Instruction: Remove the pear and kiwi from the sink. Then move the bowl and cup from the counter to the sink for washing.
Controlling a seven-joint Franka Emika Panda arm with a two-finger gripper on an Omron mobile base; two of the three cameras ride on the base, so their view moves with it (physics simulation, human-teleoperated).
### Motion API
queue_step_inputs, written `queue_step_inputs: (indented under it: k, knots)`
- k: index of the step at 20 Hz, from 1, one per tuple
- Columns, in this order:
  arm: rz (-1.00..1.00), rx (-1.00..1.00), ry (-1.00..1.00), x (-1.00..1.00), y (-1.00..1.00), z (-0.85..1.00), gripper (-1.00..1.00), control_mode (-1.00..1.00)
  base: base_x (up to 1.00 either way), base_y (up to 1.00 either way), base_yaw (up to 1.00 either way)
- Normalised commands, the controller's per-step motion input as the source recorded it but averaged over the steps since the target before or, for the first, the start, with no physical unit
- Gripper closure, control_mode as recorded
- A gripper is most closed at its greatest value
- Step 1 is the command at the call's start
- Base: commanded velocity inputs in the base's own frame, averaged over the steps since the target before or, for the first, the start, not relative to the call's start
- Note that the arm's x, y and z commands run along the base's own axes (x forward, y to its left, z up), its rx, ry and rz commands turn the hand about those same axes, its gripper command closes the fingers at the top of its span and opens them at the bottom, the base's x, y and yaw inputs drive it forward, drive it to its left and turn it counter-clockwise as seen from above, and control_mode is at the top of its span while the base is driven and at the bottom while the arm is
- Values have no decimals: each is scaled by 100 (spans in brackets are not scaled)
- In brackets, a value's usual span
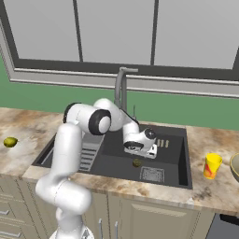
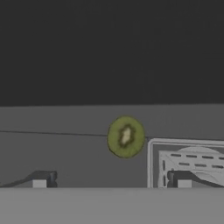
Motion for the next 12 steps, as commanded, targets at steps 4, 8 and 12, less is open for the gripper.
queue_step_inputs:
  k: [4,8,12]
  knots:
    - [-1,0,0,13,-1,-15,-100,-100,0,0,0]
    - [-1,0,0,9,0,-17,-100,-100,0,0,0]
    - [0,0,0,6,0,-15,-100,-100,0,0,0]
